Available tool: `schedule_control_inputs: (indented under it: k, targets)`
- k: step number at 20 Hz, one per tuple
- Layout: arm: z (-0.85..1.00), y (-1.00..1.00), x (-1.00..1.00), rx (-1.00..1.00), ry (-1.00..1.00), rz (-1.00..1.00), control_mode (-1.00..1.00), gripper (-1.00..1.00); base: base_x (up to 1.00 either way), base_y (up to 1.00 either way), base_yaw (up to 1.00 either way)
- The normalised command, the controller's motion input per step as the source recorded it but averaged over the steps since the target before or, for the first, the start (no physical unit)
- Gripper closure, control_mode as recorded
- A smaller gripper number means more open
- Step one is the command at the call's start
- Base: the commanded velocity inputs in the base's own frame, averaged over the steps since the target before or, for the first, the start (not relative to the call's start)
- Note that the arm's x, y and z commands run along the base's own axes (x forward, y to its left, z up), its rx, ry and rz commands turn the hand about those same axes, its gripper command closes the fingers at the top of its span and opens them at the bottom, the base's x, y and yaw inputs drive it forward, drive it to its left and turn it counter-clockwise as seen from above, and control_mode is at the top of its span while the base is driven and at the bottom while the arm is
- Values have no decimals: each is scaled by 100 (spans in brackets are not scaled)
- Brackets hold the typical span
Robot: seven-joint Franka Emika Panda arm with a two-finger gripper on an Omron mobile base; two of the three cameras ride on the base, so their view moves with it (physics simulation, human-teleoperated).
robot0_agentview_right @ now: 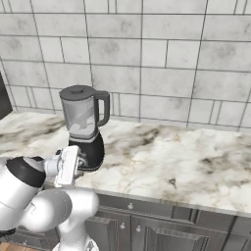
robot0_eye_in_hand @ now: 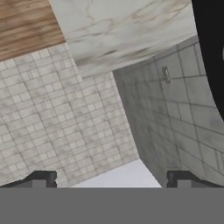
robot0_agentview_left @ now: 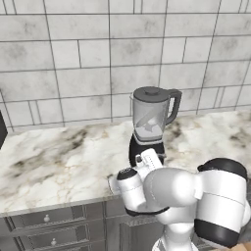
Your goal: Open the blender lid, put the banana in the blender, close the lid, and start the blender.
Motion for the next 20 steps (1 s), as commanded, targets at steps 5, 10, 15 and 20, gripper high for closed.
schedule_control_inputs:
  k: [5,10,15,20]
  targets:
    - [-13,-45,-30,1,1,0,-100,-100,0,0,0]
    - [45,-13,-78,0,-9,0,-100,-100,0,0,0]
    - [75,-10,-62,0,-15,0,-100,-100,0,0,0]
    - [68,-9,-44,0,-13,0,-100,-100,0,0,0]
